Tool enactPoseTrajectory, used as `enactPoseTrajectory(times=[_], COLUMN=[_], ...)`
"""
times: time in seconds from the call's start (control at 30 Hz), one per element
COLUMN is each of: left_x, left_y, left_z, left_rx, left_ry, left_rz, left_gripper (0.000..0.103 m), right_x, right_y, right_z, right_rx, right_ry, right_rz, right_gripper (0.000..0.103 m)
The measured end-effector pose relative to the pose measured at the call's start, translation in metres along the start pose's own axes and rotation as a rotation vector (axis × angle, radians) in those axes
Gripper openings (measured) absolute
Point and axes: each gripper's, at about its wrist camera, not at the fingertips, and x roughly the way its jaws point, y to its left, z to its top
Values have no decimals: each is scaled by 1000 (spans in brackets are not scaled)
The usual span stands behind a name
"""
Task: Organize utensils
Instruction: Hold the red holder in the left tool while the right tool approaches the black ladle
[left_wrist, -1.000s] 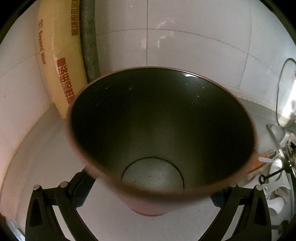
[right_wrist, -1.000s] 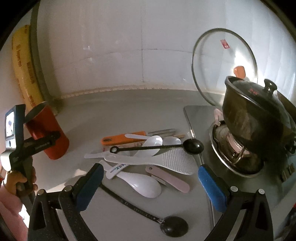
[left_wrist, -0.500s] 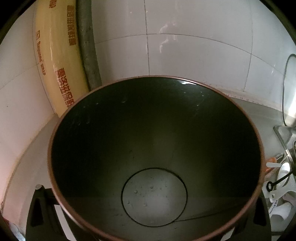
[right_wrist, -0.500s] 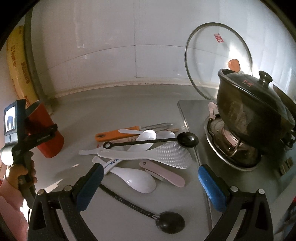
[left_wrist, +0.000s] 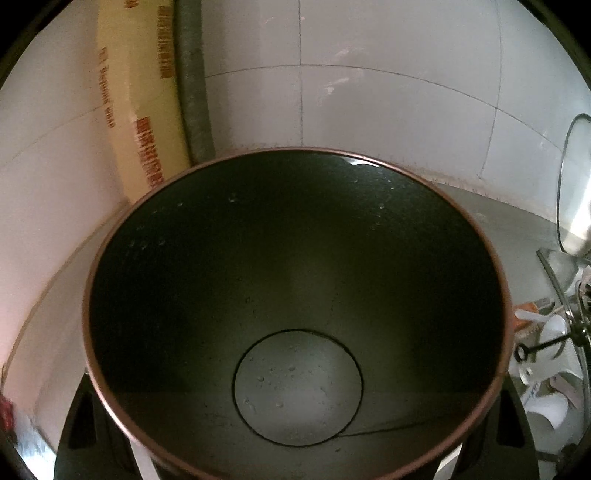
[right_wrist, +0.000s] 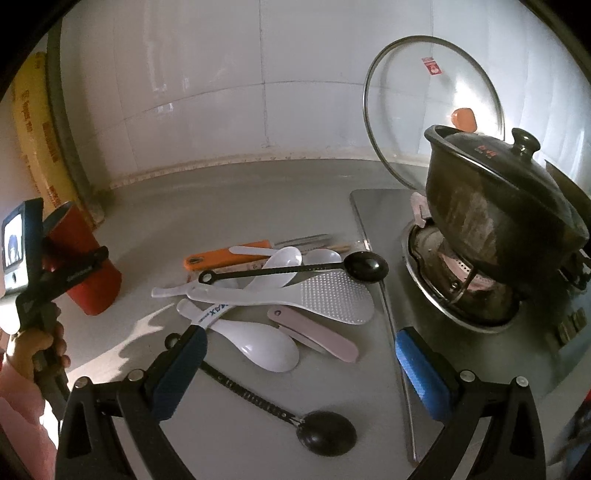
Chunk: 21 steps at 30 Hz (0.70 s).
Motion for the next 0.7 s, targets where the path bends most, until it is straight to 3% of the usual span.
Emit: enactPoseTrajectory(times=[0.33,0.7], left_x=[-63,-104], left_y=[-10,-11], left_z=[-38,-76], left_rx=[-71,-195], left_ry=[36,69], left_rz=[61,146], left_gripper=[90,90], right_x=[7,15], right_y=[-14,-24], right_z=[0,-2], right_rx=[-57,-172], right_ry=[12,52], right_rz=[120,329], right_gripper=[103,103])
